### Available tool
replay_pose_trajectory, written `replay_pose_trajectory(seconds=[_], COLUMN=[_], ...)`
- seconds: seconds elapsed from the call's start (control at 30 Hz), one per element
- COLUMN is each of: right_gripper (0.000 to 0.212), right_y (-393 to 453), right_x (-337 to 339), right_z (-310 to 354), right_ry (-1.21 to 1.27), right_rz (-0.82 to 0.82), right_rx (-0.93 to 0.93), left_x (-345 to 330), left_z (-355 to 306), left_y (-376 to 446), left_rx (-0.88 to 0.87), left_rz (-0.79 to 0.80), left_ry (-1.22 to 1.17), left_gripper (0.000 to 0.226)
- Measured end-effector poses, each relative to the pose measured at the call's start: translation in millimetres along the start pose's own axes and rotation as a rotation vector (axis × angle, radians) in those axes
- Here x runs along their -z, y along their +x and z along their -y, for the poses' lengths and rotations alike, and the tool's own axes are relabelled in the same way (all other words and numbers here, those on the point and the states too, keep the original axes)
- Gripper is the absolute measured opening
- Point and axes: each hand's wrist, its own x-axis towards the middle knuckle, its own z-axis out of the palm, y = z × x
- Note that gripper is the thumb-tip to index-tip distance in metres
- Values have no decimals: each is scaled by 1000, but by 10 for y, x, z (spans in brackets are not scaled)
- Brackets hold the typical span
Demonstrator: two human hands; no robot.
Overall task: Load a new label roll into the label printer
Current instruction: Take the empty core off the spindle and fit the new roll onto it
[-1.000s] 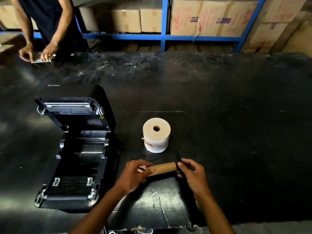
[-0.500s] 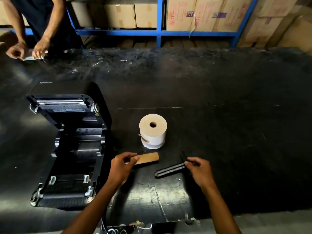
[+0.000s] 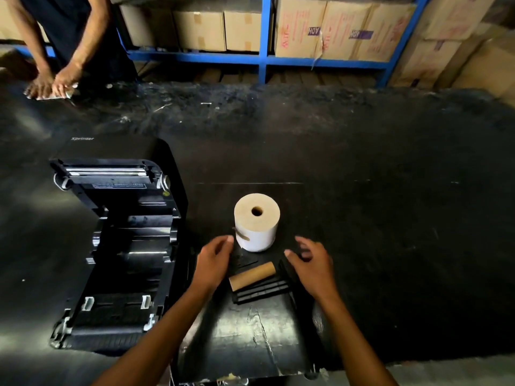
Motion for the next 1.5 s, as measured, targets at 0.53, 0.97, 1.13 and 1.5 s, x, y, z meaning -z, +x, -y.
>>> replay_pose_trajectory(seconds=[0.53, 0.97, 1.13, 1.5], right_gripper=[51, 23, 33, 10], right_y=[366, -145, -101, -365], right_x=[-414, 75, 324, 341], right_z=[691, 607, 658, 648], right_ry=[-107, 413, 72, 239], right_rz=[110, 222, -53, -7], right_rx=[101, -85, 292, 393], left_x=[-39, -245, -295, -358], left_z=[-366, -721, -873, -947], left_y=[220, -352, -502, -643], left_rx=[336, 464, 259, 162], left_rz=[125, 221, 105, 107], left_ry=[-281, -752, -528, -365], left_gripper=[49, 52, 46, 45])
